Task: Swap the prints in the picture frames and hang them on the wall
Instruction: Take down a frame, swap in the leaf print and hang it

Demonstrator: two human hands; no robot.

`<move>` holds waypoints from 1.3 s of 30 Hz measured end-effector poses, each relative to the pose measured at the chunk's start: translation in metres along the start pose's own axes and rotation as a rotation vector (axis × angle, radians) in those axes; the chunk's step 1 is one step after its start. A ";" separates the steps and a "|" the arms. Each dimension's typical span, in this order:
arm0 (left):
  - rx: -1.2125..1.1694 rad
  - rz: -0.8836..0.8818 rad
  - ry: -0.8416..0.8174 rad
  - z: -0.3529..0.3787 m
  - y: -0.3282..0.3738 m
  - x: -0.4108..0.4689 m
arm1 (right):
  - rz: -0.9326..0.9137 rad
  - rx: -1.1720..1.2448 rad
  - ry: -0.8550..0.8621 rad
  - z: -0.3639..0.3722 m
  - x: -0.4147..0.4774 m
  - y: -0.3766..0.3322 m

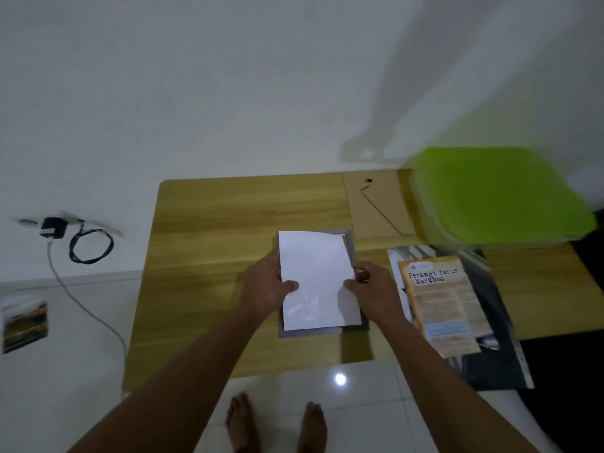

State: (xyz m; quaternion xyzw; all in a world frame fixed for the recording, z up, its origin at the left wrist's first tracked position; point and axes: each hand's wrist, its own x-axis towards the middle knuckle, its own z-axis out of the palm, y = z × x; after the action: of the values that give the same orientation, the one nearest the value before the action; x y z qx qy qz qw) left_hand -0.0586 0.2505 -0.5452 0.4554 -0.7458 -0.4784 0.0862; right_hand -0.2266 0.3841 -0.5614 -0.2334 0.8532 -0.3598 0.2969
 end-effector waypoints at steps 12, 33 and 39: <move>0.557 0.130 0.052 0.033 -0.020 0.010 | -0.344 -0.568 -0.100 -0.004 0.004 0.031; 0.847 0.153 -0.191 0.004 -0.044 0.026 | -0.472 -0.602 -0.215 -0.009 0.039 0.028; 0.942 0.089 -0.279 -0.001 -0.055 0.032 | -0.344 -0.619 -0.009 -0.036 0.125 0.001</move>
State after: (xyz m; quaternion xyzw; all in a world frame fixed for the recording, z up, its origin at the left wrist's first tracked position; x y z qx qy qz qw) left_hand -0.0431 0.2188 -0.5981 0.3442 -0.9043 -0.1416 -0.2093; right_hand -0.3407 0.3252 -0.5837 -0.4541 0.8687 -0.1277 0.1509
